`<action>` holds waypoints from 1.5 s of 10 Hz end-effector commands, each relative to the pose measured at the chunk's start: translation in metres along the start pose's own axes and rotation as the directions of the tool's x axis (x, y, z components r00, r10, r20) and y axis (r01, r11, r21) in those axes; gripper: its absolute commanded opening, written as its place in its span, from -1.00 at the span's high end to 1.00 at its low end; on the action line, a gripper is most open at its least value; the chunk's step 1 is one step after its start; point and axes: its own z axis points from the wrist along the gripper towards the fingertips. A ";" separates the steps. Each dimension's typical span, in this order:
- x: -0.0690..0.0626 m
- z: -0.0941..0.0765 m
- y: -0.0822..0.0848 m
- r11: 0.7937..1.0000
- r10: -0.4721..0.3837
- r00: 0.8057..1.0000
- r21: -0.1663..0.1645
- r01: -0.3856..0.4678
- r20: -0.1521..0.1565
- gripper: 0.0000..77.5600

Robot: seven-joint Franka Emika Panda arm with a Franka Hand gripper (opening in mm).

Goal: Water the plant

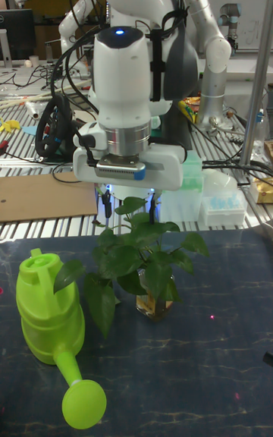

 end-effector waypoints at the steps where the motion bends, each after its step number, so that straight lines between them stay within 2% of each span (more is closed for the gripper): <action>1: -0.002 -0.029 -0.008 0.996 -0.088 0.996 0.006 0.088 -0.020 -1.00; 7: -0.002 -0.046 -0.016 0.990 -0.139 0.990 0.021 0.139 -0.022 -1.00; 9: -0.005 -0.053 -0.018 0.988 -0.153 0.988 0.021 0.154 -0.036 -1.00; 12: -0.016 -0.062 -0.023 0.986 -0.161 0.986 0.027 0.163 -0.047 -1.00; 15: -0.032 -0.062 -0.032 0.983 -0.181 0.982 0.029 0.182 -0.045 -1.00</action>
